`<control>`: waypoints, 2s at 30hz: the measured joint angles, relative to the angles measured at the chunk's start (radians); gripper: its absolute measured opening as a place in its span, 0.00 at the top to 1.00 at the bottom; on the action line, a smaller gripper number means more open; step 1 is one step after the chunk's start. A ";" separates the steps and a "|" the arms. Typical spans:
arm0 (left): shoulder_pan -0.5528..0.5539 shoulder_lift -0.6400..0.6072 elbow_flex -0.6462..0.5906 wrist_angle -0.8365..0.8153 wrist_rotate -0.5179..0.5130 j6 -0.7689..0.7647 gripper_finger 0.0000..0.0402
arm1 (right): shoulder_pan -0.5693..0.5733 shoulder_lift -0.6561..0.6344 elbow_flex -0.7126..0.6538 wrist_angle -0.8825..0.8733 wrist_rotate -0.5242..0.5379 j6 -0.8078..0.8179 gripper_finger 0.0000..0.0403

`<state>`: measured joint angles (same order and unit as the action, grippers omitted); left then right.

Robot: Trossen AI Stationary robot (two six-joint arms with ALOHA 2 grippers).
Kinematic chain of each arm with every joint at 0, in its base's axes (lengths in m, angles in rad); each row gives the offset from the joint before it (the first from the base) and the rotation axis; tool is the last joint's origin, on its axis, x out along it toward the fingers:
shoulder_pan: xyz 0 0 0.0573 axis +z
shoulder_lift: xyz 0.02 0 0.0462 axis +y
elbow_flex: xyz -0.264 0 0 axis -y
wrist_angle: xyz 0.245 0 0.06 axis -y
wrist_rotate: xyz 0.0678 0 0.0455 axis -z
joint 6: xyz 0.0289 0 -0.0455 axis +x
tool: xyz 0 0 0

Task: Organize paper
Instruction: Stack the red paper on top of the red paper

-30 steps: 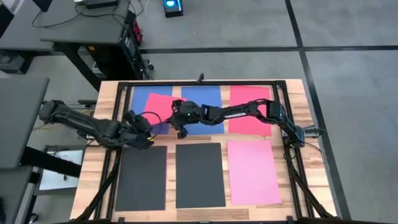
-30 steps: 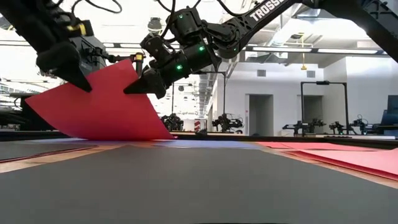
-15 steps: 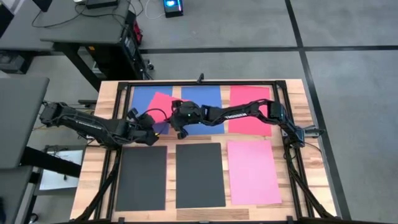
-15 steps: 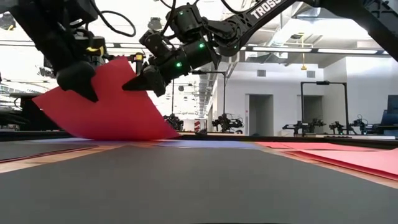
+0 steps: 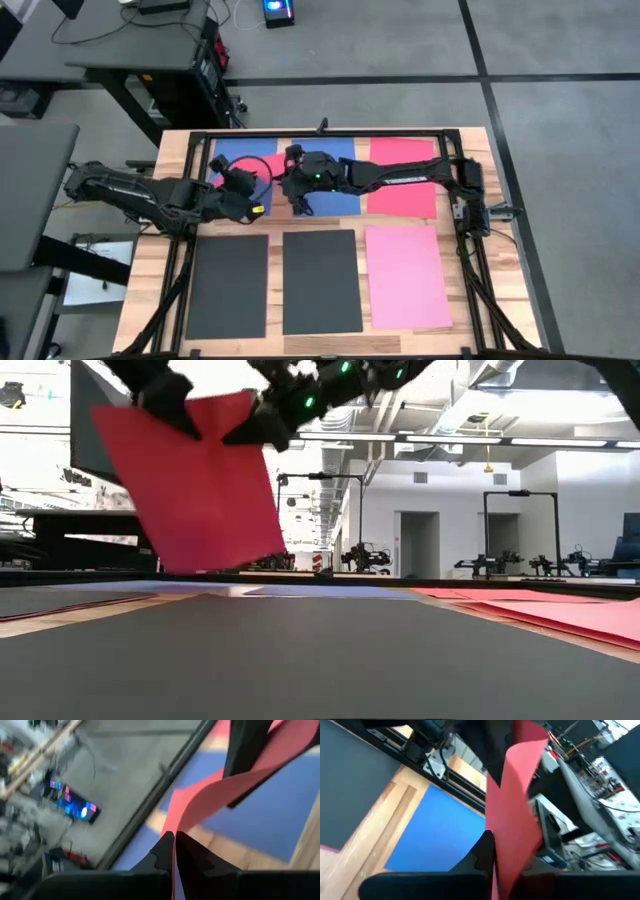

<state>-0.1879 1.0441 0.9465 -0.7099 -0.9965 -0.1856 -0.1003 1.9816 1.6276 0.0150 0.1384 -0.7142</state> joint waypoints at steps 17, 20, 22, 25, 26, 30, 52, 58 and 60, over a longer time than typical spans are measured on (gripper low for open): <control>0.069 0.320 0.331 0.342 0.183 0.557 1.00 | 0.034 -0.400 0.000 -0.650 0.272 0.118 1.00; 0.104 0.375 0.349 0.401 0.264 0.604 1.00 | 0.044 -0.436 0.000 -0.804 0.328 0.183 1.00; 0.128 0.411 0.356 0.464 0.344 0.630 1.00 | 0.049 -0.459 0.000 -0.898 0.368 0.230 1.00; 0.156 0.458 0.356 0.556 0.424 0.677 1.00 | 0.049 -0.490 0.000 -1.029 0.413 0.306 1.00; 0.162 0.473 0.356 0.586 0.441 0.698 1.00 | 0.049 -0.497 0.000 -1.069 0.421 0.330 1.00; 0.187 0.515 0.356 0.687 0.527 0.753 1.00 | 0.049 -0.526 0.000 -1.212 0.441 0.436 1.00; 0.209 0.563 0.357 0.765 0.733 0.762 1.00 | 0.205 -0.622 -0.261 -1.523 0.450 0.878 1.00; 0.209 0.563 0.357 0.751 0.732 0.743 1.00 | 0.299 -0.729 -0.469 -1.373 0.355 0.960 1.00; 0.209 0.563 0.357 0.738 0.732 0.735 1.00 | 0.347 -0.755 -0.545 -1.280 0.334 0.953 1.00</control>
<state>0.0216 1.6066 1.3033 0.0278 -0.2649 0.5493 0.2469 1.2271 1.0830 -1.2650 0.4724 0.2386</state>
